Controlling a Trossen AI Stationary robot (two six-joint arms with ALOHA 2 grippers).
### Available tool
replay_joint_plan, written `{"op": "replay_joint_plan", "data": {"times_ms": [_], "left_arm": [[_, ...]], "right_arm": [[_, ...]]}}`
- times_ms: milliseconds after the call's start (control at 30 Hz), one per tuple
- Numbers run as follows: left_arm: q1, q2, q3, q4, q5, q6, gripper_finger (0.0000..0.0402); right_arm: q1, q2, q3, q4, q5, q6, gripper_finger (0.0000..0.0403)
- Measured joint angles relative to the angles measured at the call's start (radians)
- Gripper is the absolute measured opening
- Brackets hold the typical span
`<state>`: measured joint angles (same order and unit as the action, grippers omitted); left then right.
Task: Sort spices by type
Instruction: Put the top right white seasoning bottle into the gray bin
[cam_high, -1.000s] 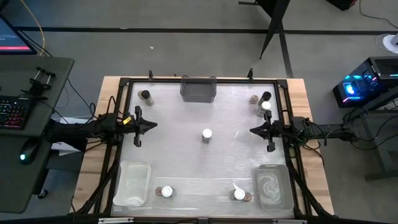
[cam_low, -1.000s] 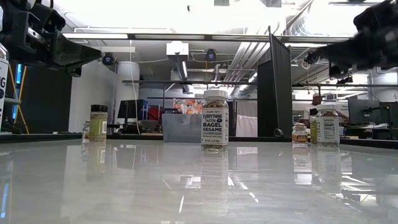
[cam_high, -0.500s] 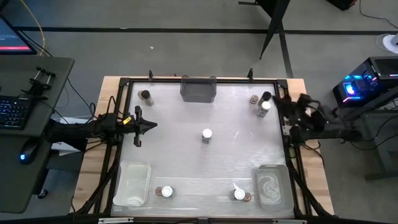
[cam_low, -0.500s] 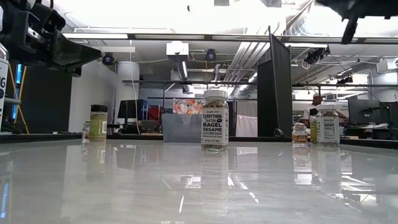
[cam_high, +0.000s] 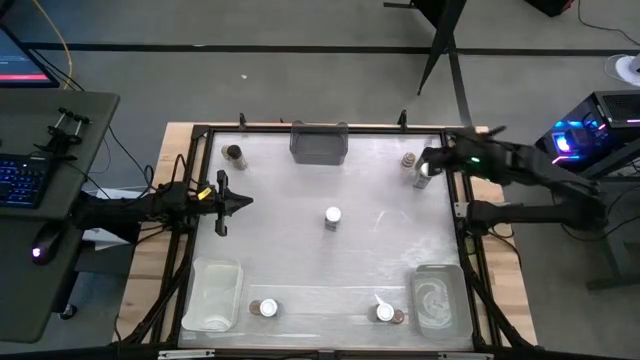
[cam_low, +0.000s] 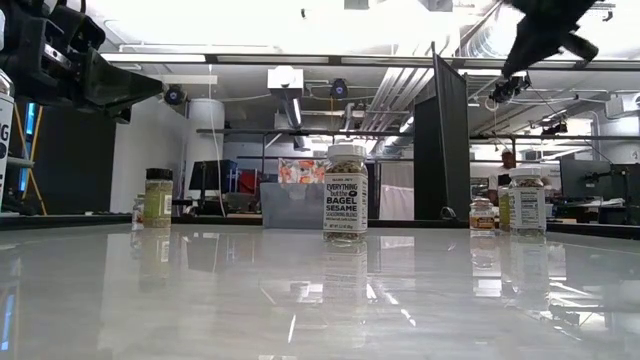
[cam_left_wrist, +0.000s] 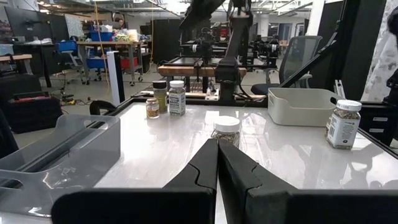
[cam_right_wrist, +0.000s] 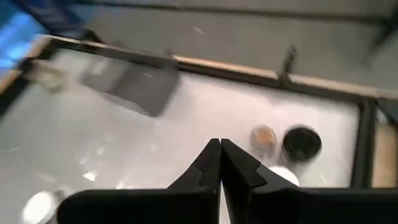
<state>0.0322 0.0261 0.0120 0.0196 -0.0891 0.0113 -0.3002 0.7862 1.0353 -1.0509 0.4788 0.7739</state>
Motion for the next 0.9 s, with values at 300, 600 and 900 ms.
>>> {"op": "replay_joint_plan", "data": {"times_ms": [300, 600, 900], "left_arm": [[0.0, 0.0, 0.0, 0.0, 0.0, 0.0, 0.0], [0.0, 0.0, 0.0, 0.0, 0.0, 0.0, 0.0], [0.0, 0.0, 0.0, 0.0, 0.0, 0.0, 0.0]], "right_arm": [[-0.129, 0.234, 0.013, -0.153, -0.016, 0.332, 0.0102], [-0.181, 0.398, 0.013, -0.24, -0.073, 0.475, 0.0276], [-0.314, 0.577, 0.013, -0.214, -0.192, 0.367, 0.03]]}}
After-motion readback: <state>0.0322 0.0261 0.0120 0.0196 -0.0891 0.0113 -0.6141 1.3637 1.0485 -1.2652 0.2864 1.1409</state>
